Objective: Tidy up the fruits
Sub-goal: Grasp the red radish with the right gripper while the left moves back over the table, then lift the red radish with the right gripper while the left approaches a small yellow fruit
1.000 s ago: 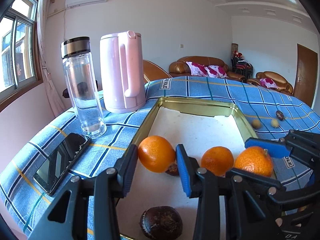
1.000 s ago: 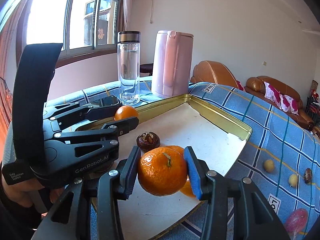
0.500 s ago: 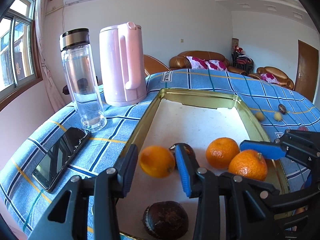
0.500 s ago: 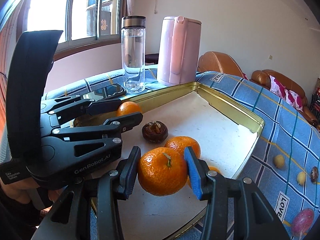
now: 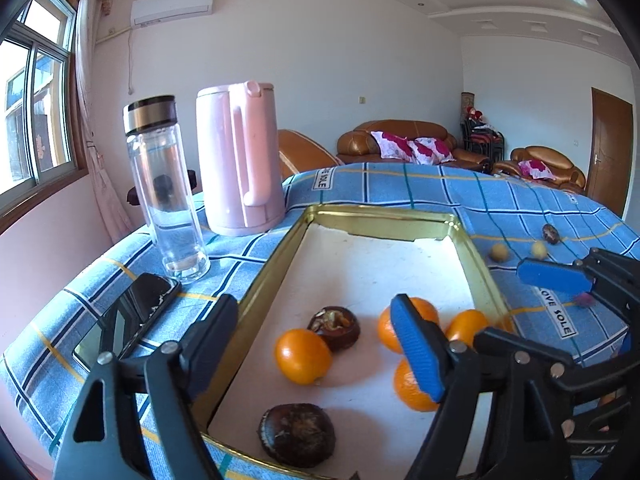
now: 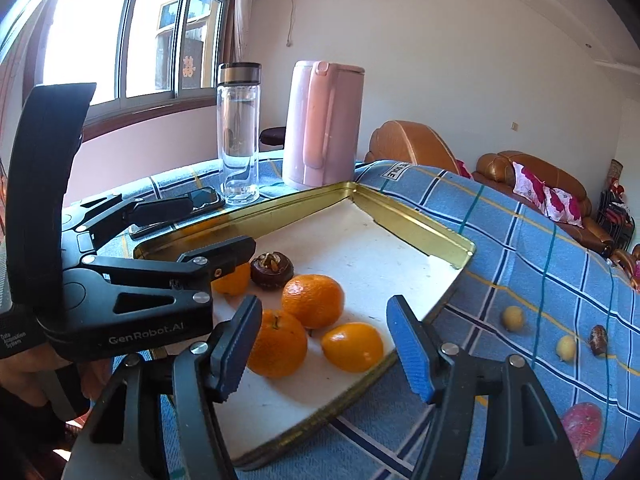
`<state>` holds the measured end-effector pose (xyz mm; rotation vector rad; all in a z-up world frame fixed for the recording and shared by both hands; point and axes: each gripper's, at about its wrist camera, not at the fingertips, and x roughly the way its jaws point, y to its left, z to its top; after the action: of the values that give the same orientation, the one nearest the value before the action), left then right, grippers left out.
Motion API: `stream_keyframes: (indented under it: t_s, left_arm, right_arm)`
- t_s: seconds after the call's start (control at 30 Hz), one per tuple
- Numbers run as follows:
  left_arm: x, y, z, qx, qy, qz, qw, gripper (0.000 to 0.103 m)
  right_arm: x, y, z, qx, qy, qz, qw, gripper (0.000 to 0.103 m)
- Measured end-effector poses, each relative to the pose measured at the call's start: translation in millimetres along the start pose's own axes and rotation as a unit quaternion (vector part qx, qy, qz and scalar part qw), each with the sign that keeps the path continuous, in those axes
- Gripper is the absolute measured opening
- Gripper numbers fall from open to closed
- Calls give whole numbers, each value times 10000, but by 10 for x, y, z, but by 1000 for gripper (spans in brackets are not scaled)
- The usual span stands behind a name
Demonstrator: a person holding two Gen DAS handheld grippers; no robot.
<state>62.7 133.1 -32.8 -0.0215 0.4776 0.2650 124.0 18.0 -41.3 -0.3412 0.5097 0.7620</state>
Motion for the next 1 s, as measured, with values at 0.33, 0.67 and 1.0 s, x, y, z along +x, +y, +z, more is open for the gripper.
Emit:
stream_keyframes:
  t_s: [0.33, 0.67, 1.0]
  left_arm:
    - [-145, -720, 230, 458, -277, -606, 9967, 100]
    - [75, -1390, 370, 873, 76, -1027, 9908, 100]
    - [285, -1786, 454, 985, 320, -1047, 9891, 99]
  right_arm:
    - [-558, -1160, -196, 783, 123, -1734, 9817, 81]
    - [-262, -1774, -664, 1355, 1331, -1792, 9653, 81]
    - [-320, -1900, -709, 1540, 1249, -1406, 9700, 55]
